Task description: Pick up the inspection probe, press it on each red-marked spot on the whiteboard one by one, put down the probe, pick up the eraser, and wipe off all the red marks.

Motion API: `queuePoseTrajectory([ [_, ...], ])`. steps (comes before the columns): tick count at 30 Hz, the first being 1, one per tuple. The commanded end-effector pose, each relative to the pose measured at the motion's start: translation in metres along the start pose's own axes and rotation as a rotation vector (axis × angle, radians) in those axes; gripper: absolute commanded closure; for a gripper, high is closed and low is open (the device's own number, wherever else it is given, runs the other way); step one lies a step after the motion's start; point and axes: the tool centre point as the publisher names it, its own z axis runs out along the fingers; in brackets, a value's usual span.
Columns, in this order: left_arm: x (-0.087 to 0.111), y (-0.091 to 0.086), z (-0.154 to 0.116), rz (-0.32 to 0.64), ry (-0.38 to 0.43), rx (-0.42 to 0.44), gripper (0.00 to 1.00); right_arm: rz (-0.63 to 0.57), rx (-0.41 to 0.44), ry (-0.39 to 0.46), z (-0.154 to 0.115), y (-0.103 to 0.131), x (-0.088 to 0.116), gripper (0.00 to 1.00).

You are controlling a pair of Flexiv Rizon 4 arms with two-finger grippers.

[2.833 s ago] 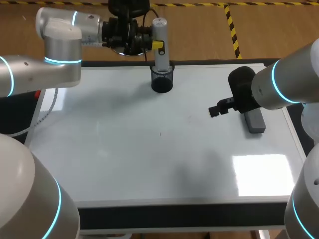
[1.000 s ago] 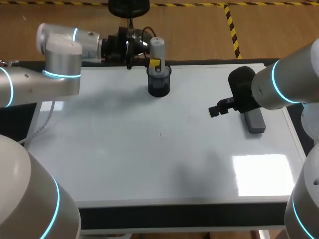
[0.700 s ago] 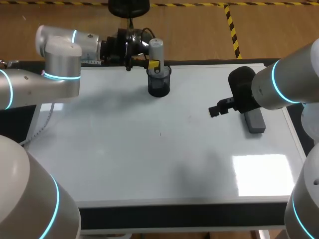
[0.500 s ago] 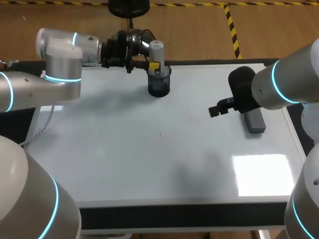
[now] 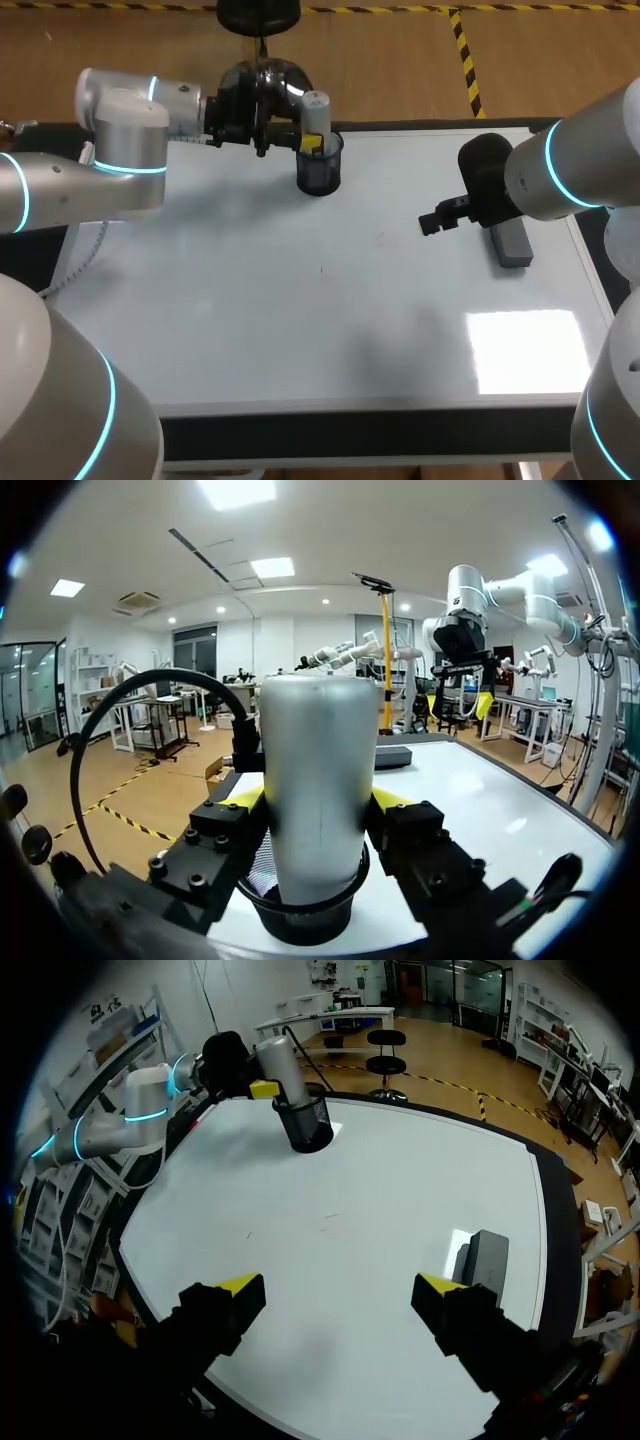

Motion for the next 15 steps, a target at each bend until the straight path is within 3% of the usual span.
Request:
queuePoseTrajectory([
  [1,0.0018,0.0090,0.0010,-0.003,-0.004,-0.004,1.00,-0.001,0.000,0.001,0.0001,-0.0003,-0.0005,0.00],
  [5,0.0022,0.0118,0.0000,-0.012,-0.009,-0.005,1.00,-0.001,0.000,0.001,0.0001,-0.0003,-0.0005,0.00],
  [7,0.0024,0.0124,-0.0001,-0.019,-0.011,-0.004,0.66,-0.001,0.000,0.001,0.0001,-0.0003,-0.0005,0.00],
  [9,0.0025,0.0121,-0.0005,-0.019,-0.011,-0.006,0.52,-0.001,0.000,0.001,0.0001,-0.0003,-0.0005,0.00],
  [11,0.0027,0.0110,-0.0012,-0.019,-0.012,-0.007,0.17,-0.001,0.000,0.001,0.0001,-0.0003,-0.0005,0.00],
  [12,0.0028,0.0106,-0.0013,-0.019,-0.012,-0.007,0.05,-0.001,0.000,0.001,0.0001,-0.0003,-0.0005,0.00],
  [13,0.0031,0.0098,-0.0015,-0.018,-0.012,-0.006,0.00,-0.001,0.000,0.001,0.0001,-0.0003,-0.0005,0.00],
  [15,0.0040,0.0084,-0.0016,-0.017,-0.012,-0.006,0.00,-0.001,0.000,0.001,0.0001,-0.0003,-0.0005,0.00],
])
